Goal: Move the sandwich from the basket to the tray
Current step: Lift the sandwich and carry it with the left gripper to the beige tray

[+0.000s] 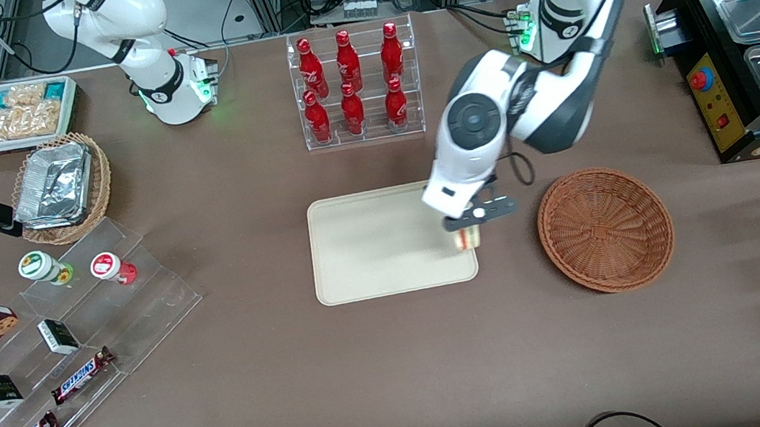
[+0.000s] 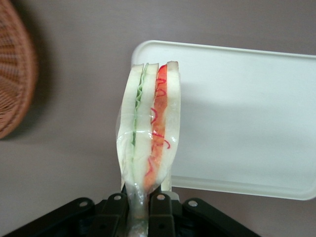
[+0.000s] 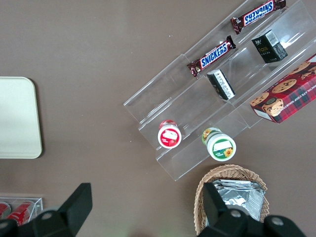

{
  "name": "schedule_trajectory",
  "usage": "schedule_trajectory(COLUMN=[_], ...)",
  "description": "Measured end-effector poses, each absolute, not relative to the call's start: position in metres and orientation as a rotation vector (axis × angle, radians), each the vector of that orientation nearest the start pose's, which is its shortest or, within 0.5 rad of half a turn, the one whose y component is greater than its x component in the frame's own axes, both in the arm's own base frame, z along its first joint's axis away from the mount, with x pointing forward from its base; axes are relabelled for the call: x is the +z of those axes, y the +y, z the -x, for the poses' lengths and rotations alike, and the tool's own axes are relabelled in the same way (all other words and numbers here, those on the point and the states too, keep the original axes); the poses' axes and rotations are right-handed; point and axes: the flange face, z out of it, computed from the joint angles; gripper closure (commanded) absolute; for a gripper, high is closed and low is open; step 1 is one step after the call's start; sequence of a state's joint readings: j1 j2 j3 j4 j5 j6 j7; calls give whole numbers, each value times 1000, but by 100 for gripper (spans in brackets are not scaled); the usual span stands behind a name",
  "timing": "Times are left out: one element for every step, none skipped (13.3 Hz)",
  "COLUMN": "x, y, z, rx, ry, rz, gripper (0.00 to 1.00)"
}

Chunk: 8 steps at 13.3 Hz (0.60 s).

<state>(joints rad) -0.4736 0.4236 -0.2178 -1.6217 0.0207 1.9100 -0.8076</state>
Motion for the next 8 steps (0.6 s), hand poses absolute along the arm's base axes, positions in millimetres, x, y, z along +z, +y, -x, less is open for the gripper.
schedule_trajectory(x=[367, 361, 355, 349, 343, 336, 329, 322], y=[-424, -442, -458, -471, -481, -490, -498, -506], z=[-515, -512, -509, -508, -509, -511, -513, -515], rx=[220, 223, 226, 230, 233, 236, 238, 236], ry=[-150, -114, -77, -39, -7, 10, 18, 24], rz=[3103, 3111, 3117, 3123, 3130, 3135, 3142, 3151], gripper=[100, 100, 100, 100, 100, 100, 100, 100])
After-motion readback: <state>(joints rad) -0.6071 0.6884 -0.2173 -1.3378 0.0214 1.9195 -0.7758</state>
